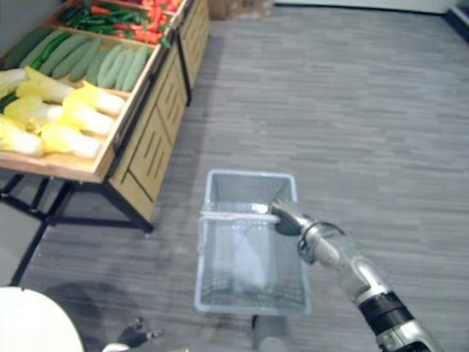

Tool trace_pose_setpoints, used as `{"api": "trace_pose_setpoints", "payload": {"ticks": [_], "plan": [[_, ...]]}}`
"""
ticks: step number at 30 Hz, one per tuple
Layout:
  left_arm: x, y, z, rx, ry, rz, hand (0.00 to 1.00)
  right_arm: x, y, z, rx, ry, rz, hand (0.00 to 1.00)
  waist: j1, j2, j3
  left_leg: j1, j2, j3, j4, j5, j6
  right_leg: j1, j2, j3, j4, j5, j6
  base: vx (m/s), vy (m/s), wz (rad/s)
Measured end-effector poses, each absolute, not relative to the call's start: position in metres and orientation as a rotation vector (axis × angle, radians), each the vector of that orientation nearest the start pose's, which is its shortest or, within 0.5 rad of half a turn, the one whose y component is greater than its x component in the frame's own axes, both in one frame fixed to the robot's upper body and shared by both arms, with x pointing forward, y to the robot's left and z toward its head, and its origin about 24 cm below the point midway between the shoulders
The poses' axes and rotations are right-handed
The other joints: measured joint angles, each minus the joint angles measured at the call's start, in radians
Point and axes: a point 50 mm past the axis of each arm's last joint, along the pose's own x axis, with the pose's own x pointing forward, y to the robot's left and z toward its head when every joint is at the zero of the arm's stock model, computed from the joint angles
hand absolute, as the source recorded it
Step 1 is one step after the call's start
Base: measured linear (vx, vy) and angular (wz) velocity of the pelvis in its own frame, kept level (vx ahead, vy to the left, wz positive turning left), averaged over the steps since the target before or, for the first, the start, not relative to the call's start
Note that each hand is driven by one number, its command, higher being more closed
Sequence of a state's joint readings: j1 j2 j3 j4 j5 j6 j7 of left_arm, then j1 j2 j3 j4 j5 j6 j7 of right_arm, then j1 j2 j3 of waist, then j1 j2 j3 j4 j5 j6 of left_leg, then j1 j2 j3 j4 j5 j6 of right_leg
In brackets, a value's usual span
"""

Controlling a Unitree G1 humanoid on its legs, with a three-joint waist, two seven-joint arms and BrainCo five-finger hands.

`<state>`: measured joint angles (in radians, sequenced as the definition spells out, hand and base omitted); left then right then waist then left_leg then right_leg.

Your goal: Pick vegetable in the basket

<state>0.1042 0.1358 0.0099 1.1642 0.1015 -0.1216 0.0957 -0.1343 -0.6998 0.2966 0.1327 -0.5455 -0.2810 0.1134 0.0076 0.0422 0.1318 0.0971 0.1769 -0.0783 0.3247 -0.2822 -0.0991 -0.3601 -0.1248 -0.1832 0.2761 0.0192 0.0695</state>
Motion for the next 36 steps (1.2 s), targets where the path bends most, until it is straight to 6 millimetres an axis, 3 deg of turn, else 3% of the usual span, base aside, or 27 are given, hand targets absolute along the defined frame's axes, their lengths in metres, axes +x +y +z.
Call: {"api": "trace_pose_setpoints", "payload": {"ticks": [1,2,4,6,7,10,11,13,14,15,17,20,21,23,24,25,26,27,28,29,30,31,32,34,36], "plan": [[0.068,0.212,-0.166,0.239,1.148,0.130,0.00,0.262,-0.203,0.057,-1.242,-0.127,0.522,1.00,-0.006,-0.001,0.000,-0.075,0.016,-0.011,0.170,0.065,-0.022,0.036,0.007,-0.031,0.016,-0.038,-0.010,0.52,-0.340,0.49],[0.068,0.212,-0.166,0.221,1.146,0.151,0.00,0.259,-0.207,0.054,-1.240,-0.103,0.511,1.00,-0.005,-0.002,0.001,-0.145,0.027,-0.026,0.339,0.189,-0.055,0.093,0.012,-0.056,0.018,-0.071,-0.022,0.52,-0.323,0.51],[0.071,0.213,-0.165,0.210,1.132,0.165,0.00,0.255,-0.211,0.049,-1.235,-0.073,0.507,1.00,0.013,-0.018,0.010,-0.231,0.055,-0.003,0.545,0.287,-0.046,0.181,0.021,-0.075,-0.018,-0.106,-0.036,0.49,-0.245,0.34],[0.076,0.215,-0.162,0.208,1.106,0.177,0.00,0.248,-0.214,0.040,-1.222,-0.029,0.508,1.00,0.028,-0.024,0.015,-0.354,0.073,0.097,0.737,0.206,0.057,0.323,0.024,-0.102,-0.084,-0.150,-0.045,0.49,-0.188,0.35],[0.076,0.215,-0.162,0.208,1.102,0.179,0.00,0.247,-0.214,0.038,-1.218,-0.021,0.510,1.00,0.029,-0.024,0.015,-0.380,0.073,0.121,0.744,0.190,0.065,0.355,0.024,-0.112,-0.104,-0.155,-0.044,0.43,-0.098,0.29],[0.081,0.217,-0.160,0.214,1.081,0.187,0.00,0.243,-0.212,0.033,-1.184,-0.006,0.511,1.00,0.040,-0.033,0.019,-0.488,0.034,0.253,0.578,0.132,0.070,0.453,0.000,-0.147,-0.159,-0.172,-0.006,0.39,0.018,0.21],[0.083,0.217,-0.160,0.216,1.078,0.186,0.00,0.240,-0.213,0.031,-1.169,0.004,0.498,1.00,0.043,-0.035,0.019,-0.501,0.006,0.319,0.420,0.131,0.072,0.470,-0.018,-0.157,-0.162,-0.180,0.010,0.49,0.170,0.13],[0.079,0.216,-0.161,0.217,1.090,0.183,0.00,0.236,-0.214,0.027,-1.154,0.019,0.492,1.00,0.044,-0.031,0.017,-0.487,-0.047,0.389,0.120,0.192,0.086,0.510,-0.037,-0.164,-0.174,-0.216,0.053,0.47,0.199,0.08],[0.072,0.209,-0.164,0.211,1.115,0.166,0.00,0.235,-0.216,0.026,-1.155,0.026,0.494,1.00,0.049,0.007,0.004,-0.454,-0.063,0.389,-0.123,0.312,0.065,0.544,-0.001,-0.159,-0.201,-0.228,0.068,0.50,0.199,0.10],[0.072,0.212,-0.163,0.216,1.119,0.168,0.00,0.233,-0.210,0.017,-1.105,0.052,0.490,1.00,0.052,-0.019,-0.002,-0.426,-0.097,0.390,-0.160,0.384,0.166,0.577,-0.007,-0.124,-0.234,-0.246,0.053,0.49,0.175,0.22],[0.081,0.221,-0.159,0.246,1.086,0.176,0.00,0.233,-0.207,0.015,-1.092,0.051,0.503,1.00,0.059,-0.043,0.003,-0.463,-0.113,0.377,-0.093,0.330,0.164,0.574,0.016,-0.041,-0.246,-0.226,0.040,0.43,0.123,0.34],[0.076,0.217,-0.161,0.206,1.101,0.206,0.00,0.243,-0.197,0.018,-1.106,0.018,0.541,1.00,0.082,-0.038,0.005,-0.470,-0.084,0.438,0.070,0.242,0.208,0.623,0.011,0.008,-0.250,-0.163,0.031,0.33,0.071,-0.10],[0.074,0.216,-0.161,0.202,1.105,0.212,0.00,0.243,-0.193,0.018,-1.105,0.009,0.558,1.00,0.086,-0.039,0.006,-0.458,-0.078,0.455,0.079,0.236,0.205,0.623,0.009,0.025,-0.233,-0.152,0.037,0.24,0.094,-0.26],[0.062,0.216,-0.164,0.194,1.137,0.222,0.00,0.241,-0.181,0.016,-1.083,-0.022,0.599,1.00,0.097,-0.043,-0.015,-0.378,-0.092,0.458,-0.028,0.169,0.173,0.547,-0.002,0.059,-0.057,-0.150,0.037,0.21,0.113,-0.38],[0.059,0.218,-0.164,0.198,1.144,0.226,0.00,0.240,-0.178,0.014,-1.072,-0.021,0.604,1.00,0.097,-0.054,-0.023,-0.358,-0.105,0.464,-0.066,0.172,0.167,0.508,-0.016,0.070,0.018,-0.150,0.037,0.21,0.116,-0.28],[0.054,0.223,-0.163,0.213,1.155,0.228,0.00,0.239,-0.172,0.011,-1.056,-0.024,0.621,1.00,0.095,-0.075,-0.028,-0.309,-0.132,0.481,-0.142,0.179,0.161,0.410,-0.045,0.097,0.219,-0.134,0.076,0.23,0.089,-0.11],[0.049,0.227,-0.163,0.233,1.169,0.223,0.00,0.236,-0.166,0.007,-1.045,-0.020,0.646,1.00,0.088,-0.094,-0.031,-0.262,-0.155,0.484,-0.187,0.186,0.158,0.325,-0.065,0.144,0.406,-0.064,0.200,0.23,0.087,0.00],[0.047,0.228,-0.163,0.243,1.173,0.219,0.00,0.235,-0.163,0.004,-1.040,-0.016,0.658,1.00,0.084,-0.103,-0.033,-0.243,-0.162,0.482,-0.197,0.185,0.158,0.292,-0.068,0.168,0.482,-0.023,0.227,0.26,0.068,0.16],[0.046,0.230,-0.163,0.255,1.175,0.210,0.00,0.233,-0.158,0.000,-1.027,-0.009,0.674,1.00,0.082,-0.119,-0.032,-0.212,-0.175,0.476,-0.208,0.180,0.166,0.246,-0.068,0.192,0.596,0.027,0.229,0.33,0.038,0.29],[0.047,0.233,-0.162,0.273,1.177,0.202,0.00,0.233,-0.154,-0.002,-1.017,-0.010,0.677,1.00,0.083,-0.129,-0.030,-0.167,-0.189,0.452,-0.218,0.170,0.181,0.179,-0.083,0.170,0.753,0.023,0.220,0.35,0.014,0.38],[0.049,0.233,-0.162,0.275,1.173,0.200,0.00,0.234,-0.154,-0.001,-1.018,-0.010,0.675,1.00,0.081,-0.129,-0.030,-0.148,-0.191,0.433,-0.218,0.163,0.185,0.162,-0.090,0.143,0.794,0.012,0.201,0.31,-0.018,0.55],[0.052,0.231,-0.162,0.277,1.166,0.194,0.00,0.233,-0.156,-0.003,-1.021,-0.001,0.675,1.00,0.077,-0.125,-0.028,-0.122,-0.191,0.403,-0.221,0.156,0.187,0.146,-0.103,0.094,0.823,-0.017,0.152,0.32,-0.064,0.83],[0.055,0.230,-0.161,0.281,1.152,0.182,0.00,0.233,-0.158,-0.005,-1.021,0.013,0.672,1.00,0.075,-0.110,-0.024,-0.080,-0.187,0.361,-0.234,0.152,0.190,0.123,-0.138,0.006,0.785,-0.090,0.033,0.31,-0.075,0.86],[0.062,0.229,-0.160,0.282,1.136,0.177,0.00,0.233,-0.159,-0.007,-1.023,0.024,0.672,1.00,0.075,-0.108,-0.024,-0.056,-0.176,0.321,-0.235,0.155,0.179,0.104,-0.167,-0.047,0.672,-0.126,-0.021,0.27,-0.107,0.88],[0.072,0.225,-0.159,0.269,1.104,0.174,0.00,0.234,-0.161,-0.010,-1.026,0.042,0.668,1.00,0.077,-0.095,-0.019,-0.042,-0.137,0.248,-0.223,0.155,0.174,0.089,-0.168,-0.032,0.388,-0.127,-0.025,0.37,-0.266,1.00]]}}
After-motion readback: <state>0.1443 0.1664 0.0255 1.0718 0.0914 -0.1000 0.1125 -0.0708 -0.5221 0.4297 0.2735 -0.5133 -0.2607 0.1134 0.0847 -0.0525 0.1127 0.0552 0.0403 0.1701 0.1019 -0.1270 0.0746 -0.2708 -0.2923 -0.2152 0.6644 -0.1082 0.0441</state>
